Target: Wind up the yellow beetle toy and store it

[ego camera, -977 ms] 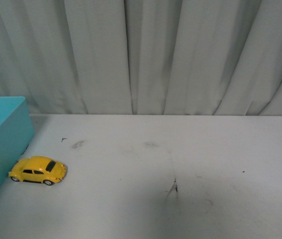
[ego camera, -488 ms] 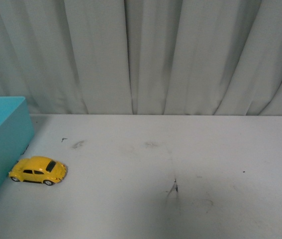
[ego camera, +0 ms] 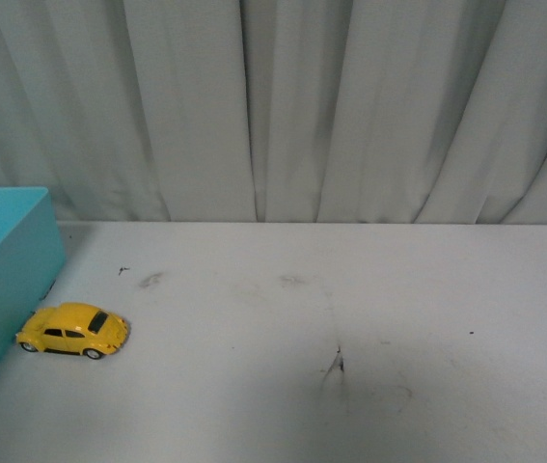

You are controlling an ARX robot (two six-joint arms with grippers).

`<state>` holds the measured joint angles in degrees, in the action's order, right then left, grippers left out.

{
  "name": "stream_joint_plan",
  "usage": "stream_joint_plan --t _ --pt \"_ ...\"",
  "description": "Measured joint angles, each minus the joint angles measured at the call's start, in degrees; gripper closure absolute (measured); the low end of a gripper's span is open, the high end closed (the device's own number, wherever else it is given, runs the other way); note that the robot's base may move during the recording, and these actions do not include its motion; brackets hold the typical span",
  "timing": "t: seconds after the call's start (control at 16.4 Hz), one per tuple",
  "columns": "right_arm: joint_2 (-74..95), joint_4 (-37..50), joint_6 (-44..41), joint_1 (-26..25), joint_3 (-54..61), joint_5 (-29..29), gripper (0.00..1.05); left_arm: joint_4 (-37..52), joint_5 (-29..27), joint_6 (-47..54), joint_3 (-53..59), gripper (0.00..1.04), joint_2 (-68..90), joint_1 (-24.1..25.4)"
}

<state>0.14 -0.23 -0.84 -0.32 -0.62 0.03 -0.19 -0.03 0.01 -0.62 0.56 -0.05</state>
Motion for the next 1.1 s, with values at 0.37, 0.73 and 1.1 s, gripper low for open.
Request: stream_joint_plan --t 0.37,0.73,1.1 --pt "0.1 0.0 0.0 0.0 0.0 0.0 0.07 -2.6 -13.5 -16.4 -15.5 0.07 34.8 5.2" --pt "0.1 0.0 0.0 0.0 0.0 0.0 0.07 22.7 0.1 -6.4 -37.9 0.07 77.8 6.2" --pt "0.1 0.0 0.0 0.0 0.0 0.0 0.07 9.7 25.6 16.6 -59.4 0.07 95.0 6.1"
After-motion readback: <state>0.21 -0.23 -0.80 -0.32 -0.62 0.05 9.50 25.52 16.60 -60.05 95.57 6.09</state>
